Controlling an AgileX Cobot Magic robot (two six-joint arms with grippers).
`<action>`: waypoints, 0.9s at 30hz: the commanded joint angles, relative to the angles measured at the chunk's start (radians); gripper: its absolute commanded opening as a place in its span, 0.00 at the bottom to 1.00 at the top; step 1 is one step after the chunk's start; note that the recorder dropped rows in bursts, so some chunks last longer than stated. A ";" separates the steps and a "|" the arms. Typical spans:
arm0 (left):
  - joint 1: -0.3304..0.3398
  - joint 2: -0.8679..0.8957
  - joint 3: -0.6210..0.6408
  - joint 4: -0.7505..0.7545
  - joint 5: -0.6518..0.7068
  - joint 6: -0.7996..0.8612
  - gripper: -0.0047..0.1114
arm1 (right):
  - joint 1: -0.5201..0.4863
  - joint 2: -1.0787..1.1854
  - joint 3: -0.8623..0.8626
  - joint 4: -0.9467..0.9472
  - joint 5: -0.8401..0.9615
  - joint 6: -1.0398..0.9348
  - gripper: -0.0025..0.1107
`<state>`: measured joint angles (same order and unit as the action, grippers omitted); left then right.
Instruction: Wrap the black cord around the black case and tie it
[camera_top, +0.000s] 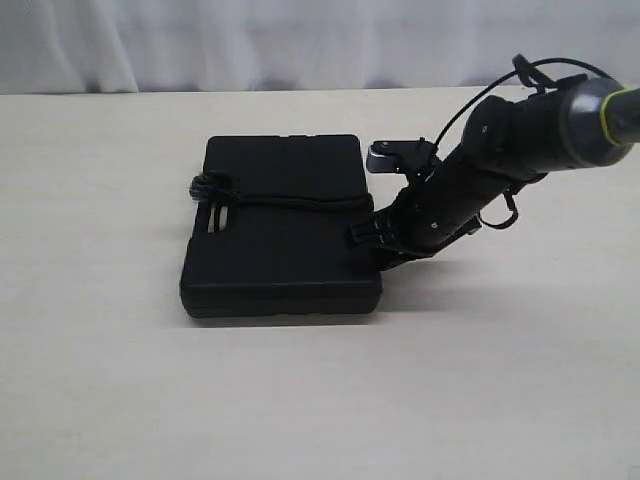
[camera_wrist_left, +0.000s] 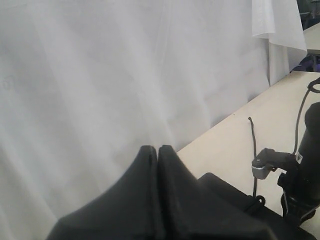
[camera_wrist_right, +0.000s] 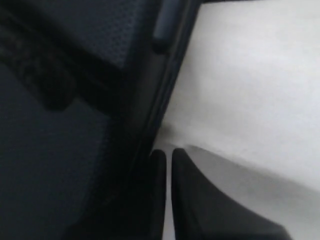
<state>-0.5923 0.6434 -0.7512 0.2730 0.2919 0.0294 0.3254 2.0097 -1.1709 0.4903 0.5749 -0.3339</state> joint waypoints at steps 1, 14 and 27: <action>-0.001 -0.003 0.004 -0.005 -0.018 -0.003 0.04 | 0.001 -0.072 0.025 0.066 0.002 -0.071 0.06; -0.001 0.098 0.030 -0.018 0.015 0.080 0.04 | 0.001 -0.360 0.025 -0.348 0.101 0.234 0.06; -0.001 0.489 -0.100 -0.442 0.234 0.475 0.04 | 0.001 -0.538 0.025 -0.371 0.324 0.197 0.06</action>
<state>-0.5923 1.0627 -0.8216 0.0243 0.4904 0.3118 0.3276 1.4967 -1.1501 0.1386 0.8702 -0.1212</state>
